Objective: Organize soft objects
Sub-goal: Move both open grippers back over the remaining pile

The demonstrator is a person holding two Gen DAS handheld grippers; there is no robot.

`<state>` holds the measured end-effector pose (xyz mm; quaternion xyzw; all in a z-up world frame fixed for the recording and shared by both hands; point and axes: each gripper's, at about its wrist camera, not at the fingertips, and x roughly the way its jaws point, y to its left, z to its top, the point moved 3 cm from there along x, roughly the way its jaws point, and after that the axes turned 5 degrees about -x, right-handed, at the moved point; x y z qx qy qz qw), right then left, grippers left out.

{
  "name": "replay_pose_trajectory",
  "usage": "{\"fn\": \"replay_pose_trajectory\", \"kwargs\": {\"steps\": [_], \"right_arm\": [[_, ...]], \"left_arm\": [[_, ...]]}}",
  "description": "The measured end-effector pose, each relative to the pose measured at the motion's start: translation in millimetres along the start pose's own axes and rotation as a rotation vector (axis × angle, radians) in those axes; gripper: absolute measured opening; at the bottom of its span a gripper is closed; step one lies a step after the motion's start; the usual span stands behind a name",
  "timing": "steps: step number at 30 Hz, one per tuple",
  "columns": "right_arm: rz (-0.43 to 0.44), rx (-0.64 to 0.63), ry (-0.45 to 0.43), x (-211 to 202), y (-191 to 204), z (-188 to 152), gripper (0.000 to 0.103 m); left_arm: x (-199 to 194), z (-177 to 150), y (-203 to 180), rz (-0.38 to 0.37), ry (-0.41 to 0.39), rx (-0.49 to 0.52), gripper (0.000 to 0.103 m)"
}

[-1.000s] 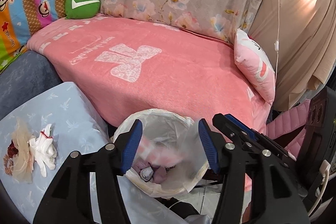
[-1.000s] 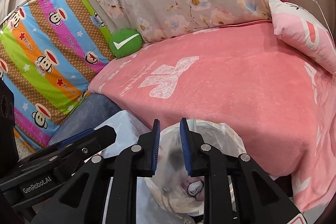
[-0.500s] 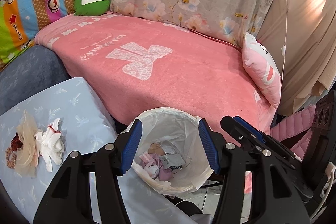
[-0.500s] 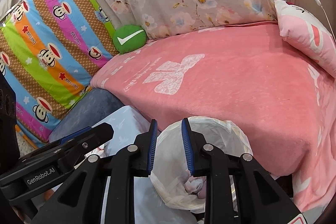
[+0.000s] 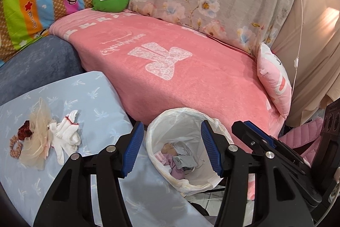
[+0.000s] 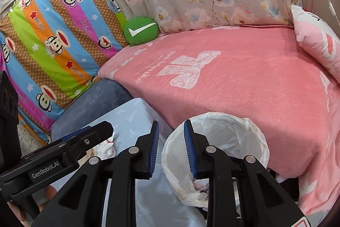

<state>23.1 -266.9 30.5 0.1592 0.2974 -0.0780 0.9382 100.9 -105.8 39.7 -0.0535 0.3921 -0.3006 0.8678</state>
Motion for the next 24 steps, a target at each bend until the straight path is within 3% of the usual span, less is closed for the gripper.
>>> {"fn": "replay_pose_trajectory", "kwargs": {"steps": [7,17,24], "right_arm": [[0.026,-0.051,0.025,11.0,34.2,-4.6,0.031],[0.073,-0.111,0.085,34.4,88.0,-22.4,0.035],[0.097,-0.161,0.134,55.0,126.6,-38.5,0.040]], "left_arm": [[-8.7,-3.1,36.2,0.052,-0.013,-0.060,0.054],[-27.7,-13.3,104.8,0.210,-0.072,-0.136,0.073],[-32.8,-27.8,159.8,0.301,-0.064,-0.219,0.076]]}}
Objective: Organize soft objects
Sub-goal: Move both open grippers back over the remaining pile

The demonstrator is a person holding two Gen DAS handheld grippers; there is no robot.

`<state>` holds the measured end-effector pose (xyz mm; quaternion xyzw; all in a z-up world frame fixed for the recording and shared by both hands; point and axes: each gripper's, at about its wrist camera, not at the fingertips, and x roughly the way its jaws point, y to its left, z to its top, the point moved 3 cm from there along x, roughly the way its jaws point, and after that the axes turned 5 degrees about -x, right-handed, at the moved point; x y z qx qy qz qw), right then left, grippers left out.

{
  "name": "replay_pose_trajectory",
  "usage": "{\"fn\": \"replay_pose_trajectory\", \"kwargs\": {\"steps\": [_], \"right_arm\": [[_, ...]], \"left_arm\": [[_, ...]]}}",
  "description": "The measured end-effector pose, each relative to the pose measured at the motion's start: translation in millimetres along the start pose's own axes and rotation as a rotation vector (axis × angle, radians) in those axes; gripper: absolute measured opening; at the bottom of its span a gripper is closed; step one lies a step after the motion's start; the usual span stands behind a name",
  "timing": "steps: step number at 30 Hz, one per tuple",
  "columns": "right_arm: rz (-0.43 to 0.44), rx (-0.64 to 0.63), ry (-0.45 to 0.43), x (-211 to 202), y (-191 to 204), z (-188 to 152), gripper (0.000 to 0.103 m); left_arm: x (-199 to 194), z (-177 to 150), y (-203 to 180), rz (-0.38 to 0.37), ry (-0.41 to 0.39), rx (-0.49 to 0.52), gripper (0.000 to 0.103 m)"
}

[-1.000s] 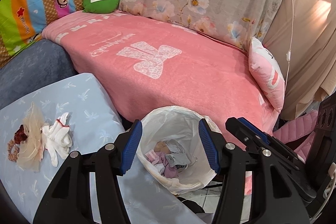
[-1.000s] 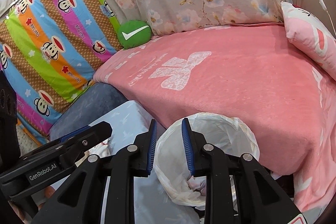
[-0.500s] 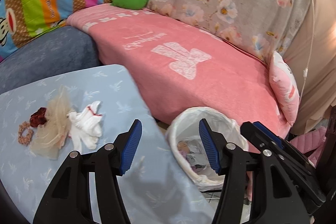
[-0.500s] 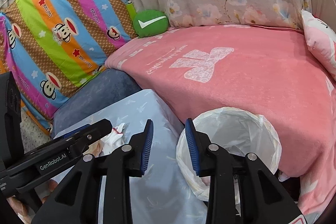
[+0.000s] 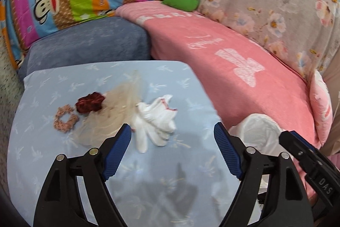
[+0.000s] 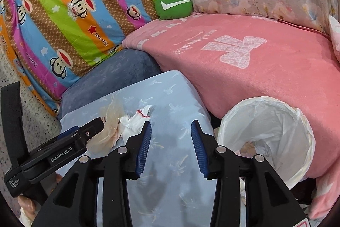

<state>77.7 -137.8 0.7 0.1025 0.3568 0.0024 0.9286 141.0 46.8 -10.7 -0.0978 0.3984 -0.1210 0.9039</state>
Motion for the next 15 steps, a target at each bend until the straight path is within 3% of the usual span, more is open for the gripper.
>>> {"fn": "replay_pose_trajectory", "kwargs": {"steps": [15], "right_arm": [[0.056,-0.075,0.139,88.0,68.5,-21.2,0.048]], "left_arm": [[43.7,-14.9,102.6,0.135,0.089,-0.165,0.087]]}}
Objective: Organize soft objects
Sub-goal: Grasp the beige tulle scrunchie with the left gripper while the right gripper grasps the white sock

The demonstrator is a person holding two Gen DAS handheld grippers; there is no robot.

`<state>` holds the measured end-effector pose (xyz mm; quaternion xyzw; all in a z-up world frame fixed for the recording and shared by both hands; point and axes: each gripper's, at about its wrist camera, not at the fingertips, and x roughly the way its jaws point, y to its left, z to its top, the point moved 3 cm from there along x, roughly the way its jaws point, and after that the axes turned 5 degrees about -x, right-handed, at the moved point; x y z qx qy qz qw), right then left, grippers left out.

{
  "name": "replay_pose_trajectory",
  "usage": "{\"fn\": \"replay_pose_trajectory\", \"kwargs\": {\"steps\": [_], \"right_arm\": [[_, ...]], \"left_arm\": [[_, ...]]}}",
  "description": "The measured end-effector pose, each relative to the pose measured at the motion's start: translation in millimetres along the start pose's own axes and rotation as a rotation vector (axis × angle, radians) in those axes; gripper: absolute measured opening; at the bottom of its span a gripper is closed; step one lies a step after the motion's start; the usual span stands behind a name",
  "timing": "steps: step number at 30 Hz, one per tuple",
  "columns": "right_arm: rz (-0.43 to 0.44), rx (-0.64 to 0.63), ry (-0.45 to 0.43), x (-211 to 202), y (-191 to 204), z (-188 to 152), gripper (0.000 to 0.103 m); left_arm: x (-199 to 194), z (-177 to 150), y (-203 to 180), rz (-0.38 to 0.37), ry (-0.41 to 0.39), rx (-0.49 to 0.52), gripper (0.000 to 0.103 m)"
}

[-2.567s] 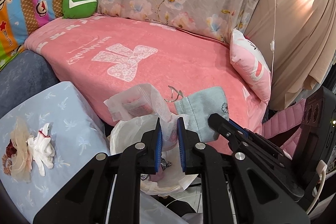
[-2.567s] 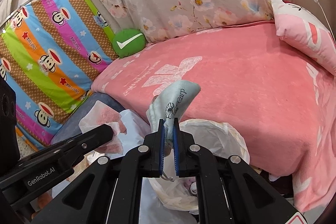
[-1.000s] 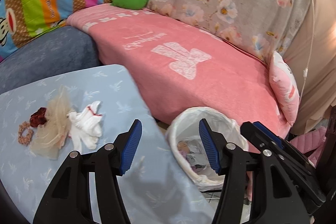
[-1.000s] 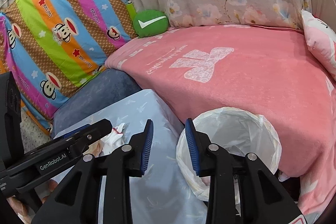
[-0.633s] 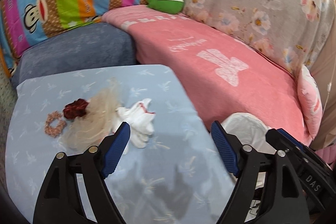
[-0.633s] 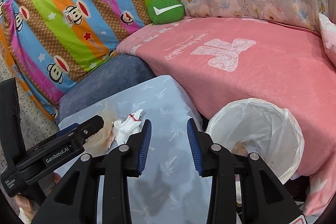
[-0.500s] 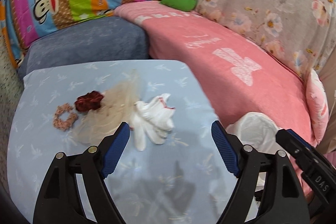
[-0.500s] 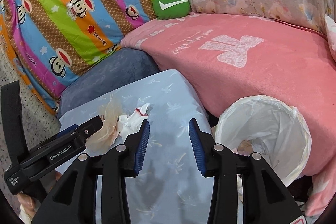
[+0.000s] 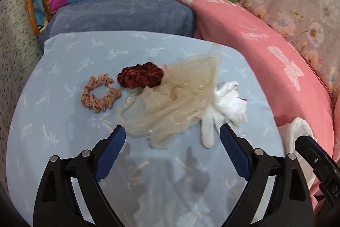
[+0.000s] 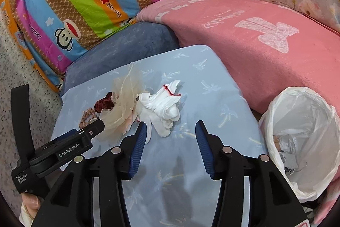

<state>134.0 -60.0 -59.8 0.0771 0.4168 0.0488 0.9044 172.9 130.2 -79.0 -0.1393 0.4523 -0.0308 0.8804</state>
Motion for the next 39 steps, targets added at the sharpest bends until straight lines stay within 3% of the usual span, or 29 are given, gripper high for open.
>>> {"fn": "replay_pose_trajectory", "kwargs": {"steps": [5,9,16,18,21,25,27,29,30,31,39], "right_arm": [[0.004,-0.010,0.051,37.9,10.9,3.6,0.049],[0.010,-0.004,0.070,65.6,15.1,8.1,0.056],[0.015,0.046,0.105,105.9,9.9,16.8,0.057],[0.011,0.051,0.114,115.1,8.4,17.3,0.057],[0.017,0.060,0.127,127.5,7.4,16.3,0.057],[0.022,0.061,0.138,139.8,8.6,13.7,0.052],[0.031,0.062,0.151,144.8,9.8,11.6,0.030],[0.038,0.064,0.159,146.5,10.4,9.7,0.019],[0.041,0.063,0.156,145.5,10.6,9.3,0.011],[0.049,0.059,0.159,144.2,11.9,9.4,0.009],[0.046,0.001,0.073,96.3,21.8,15.9,0.008]], "left_arm": [[20.4,4.5,15.5,0.010,0.039,-0.045,0.087],[36.3,7.6,20.0,0.004,0.070,-0.067,0.087],[51.4,9.9,18.8,-0.044,0.100,-0.090,0.086],[52.4,9.6,18.2,-0.059,0.102,-0.090,0.081],[56.0,7.5,16.2,-0.095,0.127,-0.081,0.064],[59.9,6.0,15.8,-0.113,0.150,-0.070,0.035],[61.0,5.0,16.5,-0.127,0.164,-0.073,0.021],[60.3,3.6,17.9,-0.136,0.169,-0.073,0.009],[59.0,2.8,18.0,-0.136,0.167,-0.072,0.009],[56.6,2.2,18.2,-0.137,0.164,-0.070,0.007],[26.8,4.7,1.8,-0.164,0.119,-0.043,0.006]]}}
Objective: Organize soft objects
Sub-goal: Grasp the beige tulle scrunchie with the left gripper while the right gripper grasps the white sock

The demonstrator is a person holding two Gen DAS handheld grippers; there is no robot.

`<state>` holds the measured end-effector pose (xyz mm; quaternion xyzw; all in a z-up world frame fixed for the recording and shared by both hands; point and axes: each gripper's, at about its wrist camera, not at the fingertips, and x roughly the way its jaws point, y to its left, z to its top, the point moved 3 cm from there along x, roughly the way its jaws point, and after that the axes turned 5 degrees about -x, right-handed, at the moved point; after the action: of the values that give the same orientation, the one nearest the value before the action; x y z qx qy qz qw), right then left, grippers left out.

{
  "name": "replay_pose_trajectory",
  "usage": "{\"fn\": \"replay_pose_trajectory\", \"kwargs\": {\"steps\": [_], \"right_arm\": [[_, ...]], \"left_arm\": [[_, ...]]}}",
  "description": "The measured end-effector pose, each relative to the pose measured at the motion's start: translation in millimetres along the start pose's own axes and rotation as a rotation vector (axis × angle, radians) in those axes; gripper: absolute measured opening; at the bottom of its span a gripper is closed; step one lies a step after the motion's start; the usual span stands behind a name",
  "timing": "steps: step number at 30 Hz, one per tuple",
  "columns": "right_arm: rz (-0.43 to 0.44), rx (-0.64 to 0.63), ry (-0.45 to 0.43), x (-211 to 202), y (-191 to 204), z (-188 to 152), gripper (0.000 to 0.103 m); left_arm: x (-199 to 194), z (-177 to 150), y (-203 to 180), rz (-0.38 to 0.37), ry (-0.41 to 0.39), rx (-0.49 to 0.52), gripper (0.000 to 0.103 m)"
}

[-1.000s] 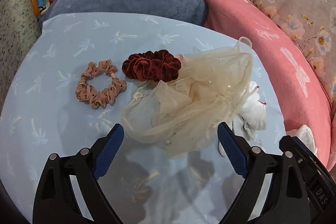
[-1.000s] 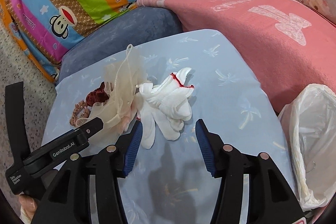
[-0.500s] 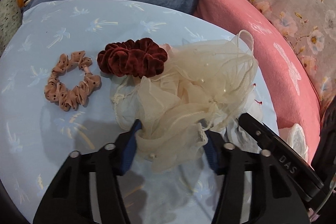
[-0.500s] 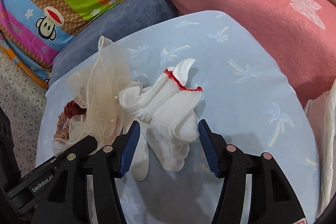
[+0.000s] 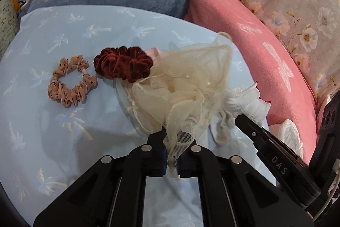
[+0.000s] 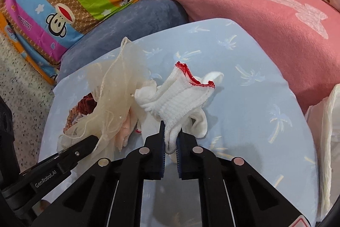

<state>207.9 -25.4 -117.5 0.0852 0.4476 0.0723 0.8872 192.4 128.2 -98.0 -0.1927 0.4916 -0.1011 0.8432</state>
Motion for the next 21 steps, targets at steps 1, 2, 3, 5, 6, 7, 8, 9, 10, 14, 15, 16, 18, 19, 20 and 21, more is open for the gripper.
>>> {"fn": "replay_pose_trajectory", "kwargs": {"steps": [1,2,3,5,6,7,8,9,10,14,15,16,18,19,20,21], "right_arm": [[0.000,-0.004,-0.012,-8.0,-0.3,0.3,0.008],[0.001,-0.008,-0.026,-16.5,0.2,1.9,0.008],[0.001,-0.010,-0.041,-26.0,0.6,3.4,0.008],[0.007,-0.009,-0.065,-42.8,-0.3,6.1,0.008],[0.009,-0.007,-0.077,-51.1,-1.5,7.6,0.008],[0.009,-0.003,-0.090,-60.2,-2.8,9.3,0.008],[0.008,0.000,-0.101,-69.2,-4.7,10.6,0.008],[0.005,0.004,-0.112,-78.0,-7.2,11.7,0.008],[0.004,0.009,-0.123,-87.2,-9.7,12.9,0.008],[0.001,0.027,-0.181,-124.5,-21.2,14.7,0.008],[0.000,0.031,-0.196,-134.4,-25.0,14.6,0.008],[-0.002,0.036,-0.209,-143.2,-29.1,14.2,0.008],[-0.006,0.047,-0.235,-161.0,-38.7,12.8,0.008],[-0.008,0.053,-0.247,-168.6,-43.1,12.0,0.008],[-0.013,0.059,-0.260,-176.8,-48.0,10.8,0.008],[-0.019,0.066,-0.274,-185.9,-53.7,9.8,0.008]], "left_arm": [[-3.9,0.2,-4.2,-0.005,-0.005,0.007,0.006],[-8.7,0.2,-8.7,-0.010,-0.013,0.014,0.006],[-13.3,0.5,-13.1,-0.015,-0.022,0.022,0.006],[-23.8,0.7,-23.5,-0.027,-0.042,0.039,0.006],[-29.4,0.7,-29.2,-0.033,-0.053,0.050,0.006],[-34.3,0.3,-34.5,-0.038,-0.063,0.059,0.006],[-40.0,0.1,-40.4,-0.049,-0.071,0.070,0.006],[-45.6,0.1,-46.0,-0.059,-0.078,0.083,0.006],[-49.8,-0.3,-51.9,-0.064,-0.085,0.094,0.006],[-67.2,-3.5,-78.7,-0.091,-0.119,0.147,0.006],[-69.8,-4.7,-84.3,-0.098,-0.125,0.159,0.006],[-72.2,-5.6,-90.7,-0.104,-0.131,0.172,0.006],[-77.9,-9.3,-106.7,-0.116,-0.140,0.206,0.006],[-80.5,-11.5,-115.4,-0.123,-0.144,0.223,0.006],[-84.4,-15.1,-121.4,-0.130,-0.148,0.236,0.006],[-86.9,-17.7,-129.3,-0.138,-0.151,0.252,0.006]]}}
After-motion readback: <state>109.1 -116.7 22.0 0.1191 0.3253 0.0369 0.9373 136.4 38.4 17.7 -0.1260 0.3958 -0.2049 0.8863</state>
